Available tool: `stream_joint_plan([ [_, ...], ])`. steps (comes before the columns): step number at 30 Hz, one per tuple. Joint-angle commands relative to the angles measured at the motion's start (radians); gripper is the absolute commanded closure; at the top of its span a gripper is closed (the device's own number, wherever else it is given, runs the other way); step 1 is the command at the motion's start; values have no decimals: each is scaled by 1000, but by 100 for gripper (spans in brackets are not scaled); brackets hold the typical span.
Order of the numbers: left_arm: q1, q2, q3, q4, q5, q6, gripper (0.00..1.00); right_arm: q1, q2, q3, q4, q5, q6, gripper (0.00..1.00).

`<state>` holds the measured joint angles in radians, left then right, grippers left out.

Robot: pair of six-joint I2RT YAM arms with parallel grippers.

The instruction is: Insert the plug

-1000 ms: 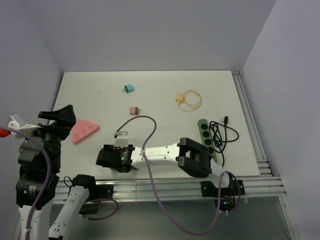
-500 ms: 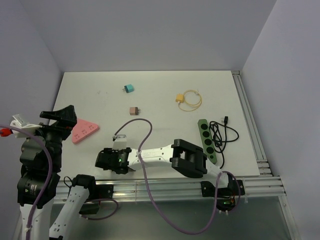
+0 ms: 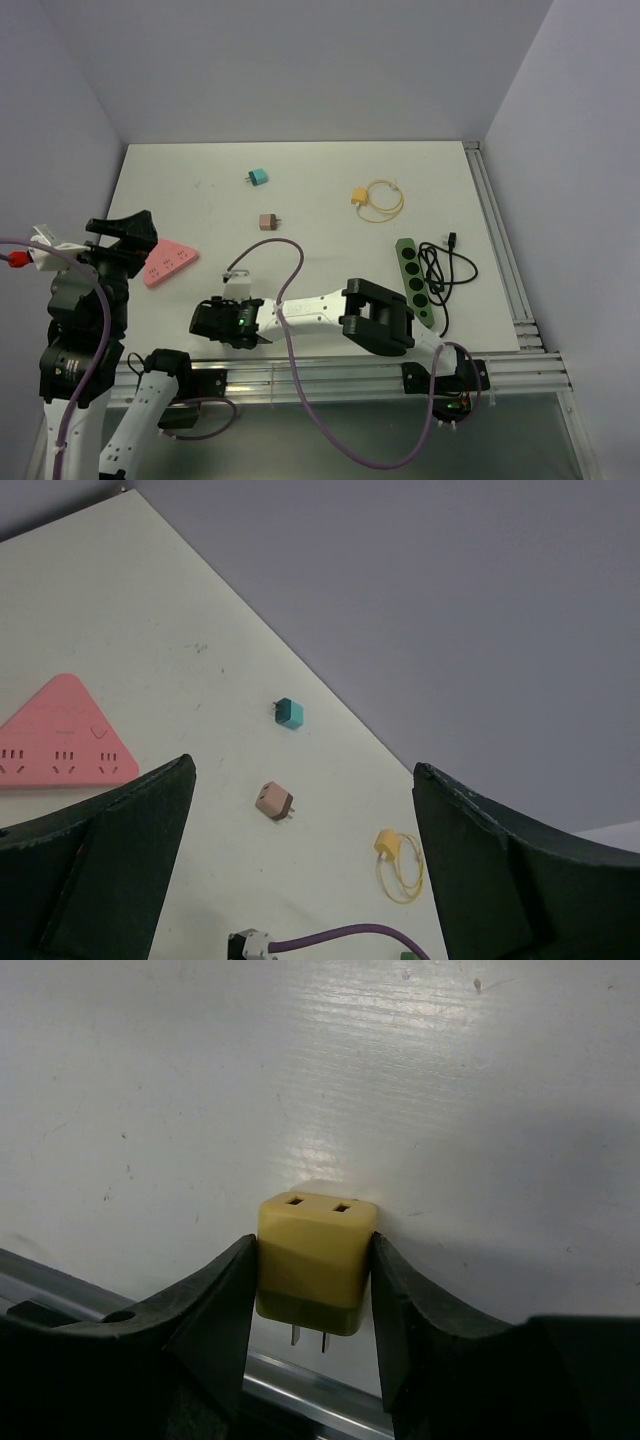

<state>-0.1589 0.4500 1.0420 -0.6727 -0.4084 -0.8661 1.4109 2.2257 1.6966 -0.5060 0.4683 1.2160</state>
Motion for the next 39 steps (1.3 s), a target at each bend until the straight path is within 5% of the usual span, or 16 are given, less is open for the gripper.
stream_joint_plan([
  [1, -2, 4, -3, 41, 23, 44, 6, -9, -43, -52, 37, 7, -15, 80],
  [6, -2, 10, -34, 103, 198, 140, 9, -44, -199, -237, 162, 6, -26, 100],
  [9, -2, 9, -91, 198, 428, 232, 11, -72, -345, -475, 327, 18, -30, 100],
  [15, -2, 148, -131, 297, 860, 274, 22, -102, -592, -691, 405, 58, -4, 100],
  [22, -13, 222, -266, 462, 1065, 205, 29, -138, -947, -903, 464, 76, 43, 100],
  [34, -362, 181, -436, 792, 918, 156, 22, -173, -1395, -1031, 264, 179, 96, 100],
  [39, -551, 162, -493, 863, 702, 144, 19, -174, -1456, -1049, 262, 165, 141, 100],
])
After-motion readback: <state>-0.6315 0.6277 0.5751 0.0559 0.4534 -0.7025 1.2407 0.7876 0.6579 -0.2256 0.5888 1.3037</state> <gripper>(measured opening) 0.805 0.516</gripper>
